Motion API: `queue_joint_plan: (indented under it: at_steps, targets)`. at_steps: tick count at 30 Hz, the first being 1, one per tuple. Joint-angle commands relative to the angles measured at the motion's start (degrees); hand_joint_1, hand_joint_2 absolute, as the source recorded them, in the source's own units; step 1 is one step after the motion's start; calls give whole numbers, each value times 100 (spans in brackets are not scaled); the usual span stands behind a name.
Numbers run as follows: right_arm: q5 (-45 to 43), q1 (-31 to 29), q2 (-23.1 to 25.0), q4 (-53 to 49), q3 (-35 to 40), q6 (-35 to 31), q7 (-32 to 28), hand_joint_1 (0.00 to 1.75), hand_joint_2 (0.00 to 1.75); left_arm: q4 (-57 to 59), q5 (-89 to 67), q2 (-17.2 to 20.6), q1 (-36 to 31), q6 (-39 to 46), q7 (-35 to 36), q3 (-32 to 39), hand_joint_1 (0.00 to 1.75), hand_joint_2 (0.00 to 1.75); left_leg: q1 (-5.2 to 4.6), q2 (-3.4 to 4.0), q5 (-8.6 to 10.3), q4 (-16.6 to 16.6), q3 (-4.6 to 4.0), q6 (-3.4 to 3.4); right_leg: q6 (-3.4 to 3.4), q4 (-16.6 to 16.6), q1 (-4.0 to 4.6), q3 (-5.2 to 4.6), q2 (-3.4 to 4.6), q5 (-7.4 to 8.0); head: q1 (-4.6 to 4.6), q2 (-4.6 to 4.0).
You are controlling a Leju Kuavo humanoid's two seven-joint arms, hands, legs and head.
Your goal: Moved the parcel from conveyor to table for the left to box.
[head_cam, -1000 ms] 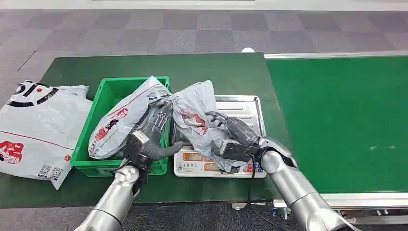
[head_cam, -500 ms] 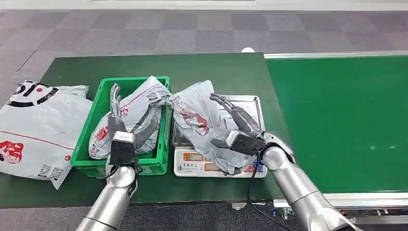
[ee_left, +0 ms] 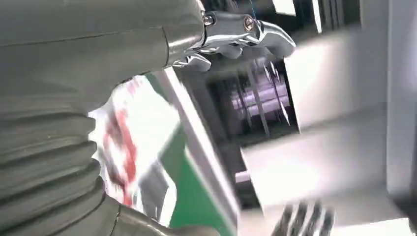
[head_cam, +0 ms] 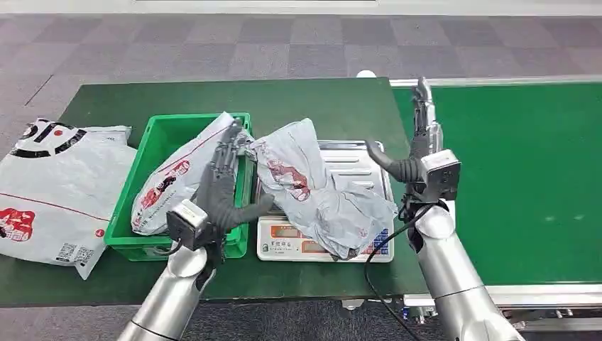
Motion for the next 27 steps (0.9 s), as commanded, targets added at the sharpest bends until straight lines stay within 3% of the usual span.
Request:
queue_joint_plan:
  at_steps: [1, 8, 25, 27]
  targets:
    - [-337, 516, -146, -724, -392, -273, -139, 0, 175, 3106, -1208, -728, -1047, 461, 26, -1205, 0, 175, 5, -55, 11, -28, 28, 2, -4, -36, 6, 51, -56, -5, -2, 0]
    - [-345, 483, -135, -701, -364, -273, -150, 0, 175, 3153, -1207, -732, -1094, 476, 26, -1193, 0, 175, 5, 10, -8, -10, 18, 0, -4, -20, 7, 19, 13, 1, 0, 0]
    - [-345, 483, -135, -701, -364, -273, -150, 0, 175, 3153, -1207, -732, -1094, 476, 26, -1193, 0, 175, 4, 13, -6, -15, 20, -1, -5, -20, 6, 17, 21, 2, -2, 0]
    - [-350, 472, -110, -666, -346, -263, -150, 0, 175, 3715, -1432, -841, -1304, 453, 386, -1255, 0, 175, 5, 14, -6, -20, 25, -2, -7, -25, 7, 22, 21, 2, -2, 0]
